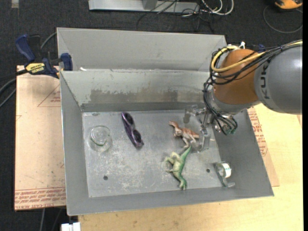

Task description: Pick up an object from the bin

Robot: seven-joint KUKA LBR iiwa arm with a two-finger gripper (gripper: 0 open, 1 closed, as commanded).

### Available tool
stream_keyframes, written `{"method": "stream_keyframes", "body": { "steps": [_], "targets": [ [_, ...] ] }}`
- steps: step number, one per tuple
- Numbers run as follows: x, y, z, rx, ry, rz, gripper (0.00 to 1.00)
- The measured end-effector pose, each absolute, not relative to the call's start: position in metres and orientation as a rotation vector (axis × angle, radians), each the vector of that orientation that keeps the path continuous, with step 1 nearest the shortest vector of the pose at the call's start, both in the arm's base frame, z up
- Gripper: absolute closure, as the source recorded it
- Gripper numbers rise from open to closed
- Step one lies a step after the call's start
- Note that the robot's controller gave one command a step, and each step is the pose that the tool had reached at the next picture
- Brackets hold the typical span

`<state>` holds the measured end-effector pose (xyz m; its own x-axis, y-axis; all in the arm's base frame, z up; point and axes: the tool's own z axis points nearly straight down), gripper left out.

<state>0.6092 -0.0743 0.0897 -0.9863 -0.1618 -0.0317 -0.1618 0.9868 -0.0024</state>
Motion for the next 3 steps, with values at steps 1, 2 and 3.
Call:
{"method": "stream_keyframes", "body": {
  "steps": [1,2,3],
  "targets": [
    [0.609,-0.067,0.069,-0.553,3.061,-0.003,1.00],
    [0.608,-0.066,0.076,-0.610,3.054,-0.002,1.00],
    [0.604,-0.066,0.164,-0.566,3.049,-0.006,1.00]
  ]
}}
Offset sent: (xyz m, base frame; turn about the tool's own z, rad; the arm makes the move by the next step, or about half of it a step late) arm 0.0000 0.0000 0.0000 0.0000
